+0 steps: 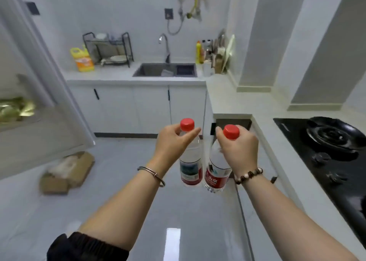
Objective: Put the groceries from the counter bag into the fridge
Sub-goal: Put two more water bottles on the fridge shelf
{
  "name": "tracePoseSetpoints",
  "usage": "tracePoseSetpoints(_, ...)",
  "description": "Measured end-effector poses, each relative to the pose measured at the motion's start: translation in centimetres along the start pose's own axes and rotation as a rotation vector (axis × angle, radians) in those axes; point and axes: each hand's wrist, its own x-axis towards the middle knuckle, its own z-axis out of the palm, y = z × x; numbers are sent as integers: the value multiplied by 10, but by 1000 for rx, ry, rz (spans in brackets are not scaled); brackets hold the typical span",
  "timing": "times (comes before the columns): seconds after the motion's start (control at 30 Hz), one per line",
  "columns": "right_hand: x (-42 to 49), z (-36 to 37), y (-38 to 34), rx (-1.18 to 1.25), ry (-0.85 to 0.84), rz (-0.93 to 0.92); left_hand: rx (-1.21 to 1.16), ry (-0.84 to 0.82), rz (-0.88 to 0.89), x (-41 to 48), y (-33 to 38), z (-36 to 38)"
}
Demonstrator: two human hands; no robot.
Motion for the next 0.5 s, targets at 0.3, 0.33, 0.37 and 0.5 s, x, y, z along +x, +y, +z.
tracePoseSetpoints(0.3, -51, 153, -104, 160, -456, -423, 147, 498, -226, -85, -31, -172)
tracePoseSetpoints(0.33, -60, 164, -116, 192, -477, -505, 169, 560, -250, -96, -33, -187)
tracePoseSetpoints(0.37, -69, 174, -130, 226, -484, -596, 186, 621, -267, -107, -33, -202)
tracePoseSetpoints(0.5, -101, 205, -187, 337, -508, -825, 286, 835, -264, -145, -27, -257)
